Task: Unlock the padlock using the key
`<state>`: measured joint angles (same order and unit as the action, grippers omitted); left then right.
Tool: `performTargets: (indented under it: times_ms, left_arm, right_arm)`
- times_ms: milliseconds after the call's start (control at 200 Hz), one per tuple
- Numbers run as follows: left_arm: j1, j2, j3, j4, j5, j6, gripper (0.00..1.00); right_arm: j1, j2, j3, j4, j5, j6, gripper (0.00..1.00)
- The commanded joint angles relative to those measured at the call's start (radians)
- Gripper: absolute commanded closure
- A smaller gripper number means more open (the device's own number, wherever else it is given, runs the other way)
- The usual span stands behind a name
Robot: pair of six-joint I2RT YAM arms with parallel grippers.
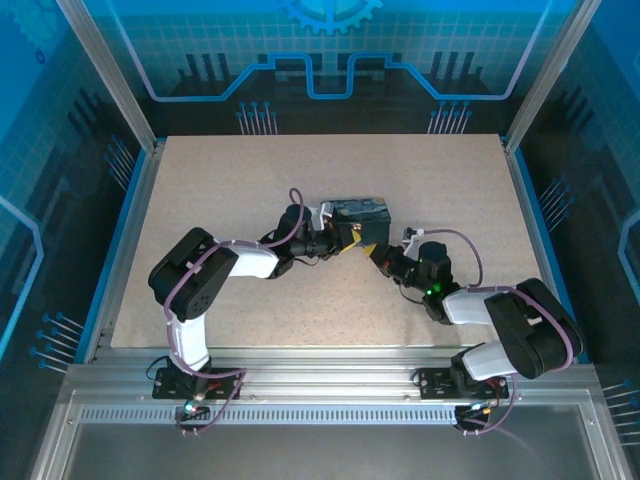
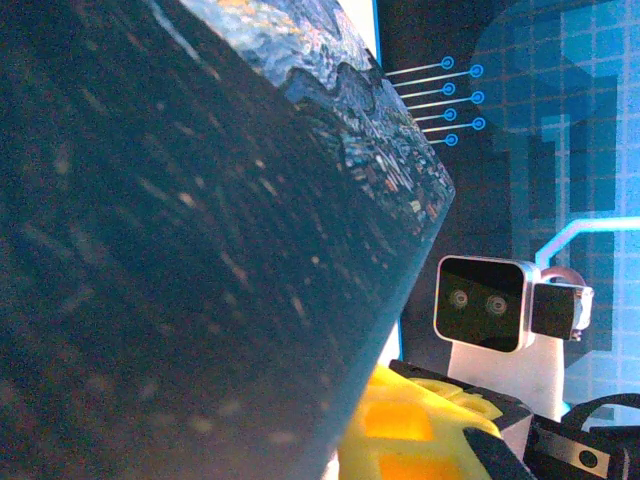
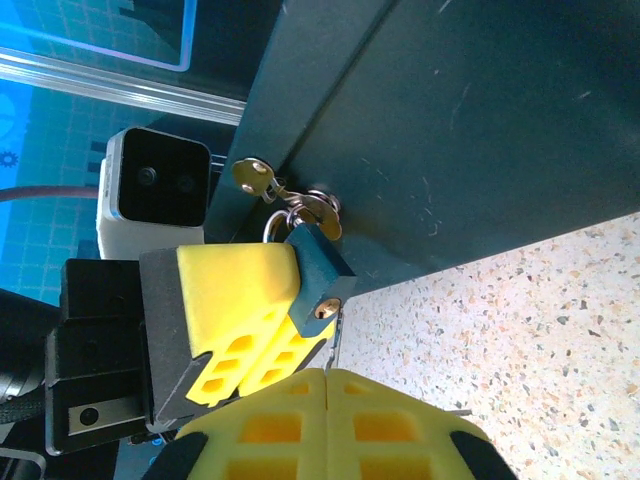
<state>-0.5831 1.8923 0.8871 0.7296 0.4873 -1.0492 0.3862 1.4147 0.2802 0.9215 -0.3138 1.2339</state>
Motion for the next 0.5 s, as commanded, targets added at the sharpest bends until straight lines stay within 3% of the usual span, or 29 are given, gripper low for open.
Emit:
performTargets:
  times_ms: [0,490]
  left_arm:
    - [0.005,0.011,-0.005,0.055,0.031,-0.008,0.99]
    - [0.005,0.024,-0.012,0.114,0.047,-0.045,0.99]
  right_arm:
    - [0.014,-0.035,-0.016,0.039,0.019,0.004,1.00]
    - [0.012,0.008,0.001,0.060,0.016,0.001,1.00]
